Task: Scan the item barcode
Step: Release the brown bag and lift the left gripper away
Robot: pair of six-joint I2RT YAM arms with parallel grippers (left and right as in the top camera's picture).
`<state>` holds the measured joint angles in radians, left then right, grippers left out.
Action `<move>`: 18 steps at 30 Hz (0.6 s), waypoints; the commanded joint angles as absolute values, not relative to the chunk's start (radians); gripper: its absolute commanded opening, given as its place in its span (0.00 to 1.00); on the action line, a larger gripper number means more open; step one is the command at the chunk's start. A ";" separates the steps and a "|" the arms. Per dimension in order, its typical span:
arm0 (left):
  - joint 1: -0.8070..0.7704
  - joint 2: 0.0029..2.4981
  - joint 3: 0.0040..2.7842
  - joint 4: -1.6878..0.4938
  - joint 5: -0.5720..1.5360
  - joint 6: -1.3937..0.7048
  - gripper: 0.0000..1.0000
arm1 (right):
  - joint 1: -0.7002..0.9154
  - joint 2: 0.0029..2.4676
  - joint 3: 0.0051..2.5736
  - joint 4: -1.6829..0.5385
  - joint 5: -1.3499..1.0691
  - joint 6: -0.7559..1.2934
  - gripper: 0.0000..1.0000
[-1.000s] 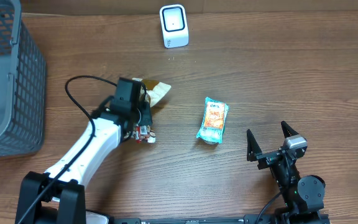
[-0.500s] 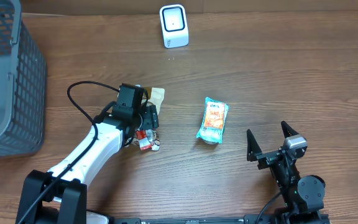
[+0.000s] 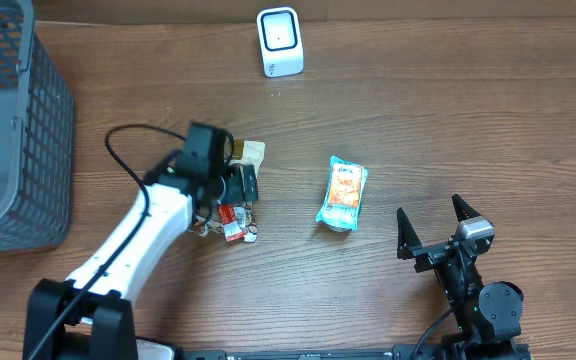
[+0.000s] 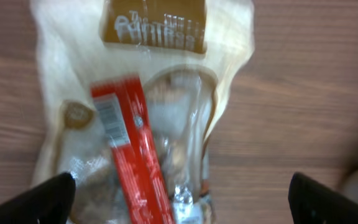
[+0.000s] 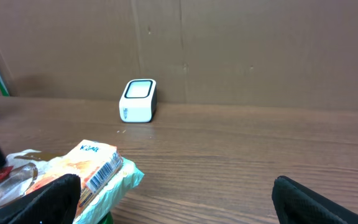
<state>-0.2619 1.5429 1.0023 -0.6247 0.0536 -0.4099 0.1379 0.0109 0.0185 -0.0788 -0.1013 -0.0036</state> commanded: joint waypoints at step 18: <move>-0.027 1.521 1.401 -0.886 0.068 -0.329 1.00 | 0.134 0.003 0.008 -0.074 -0.106 -0.005 1.00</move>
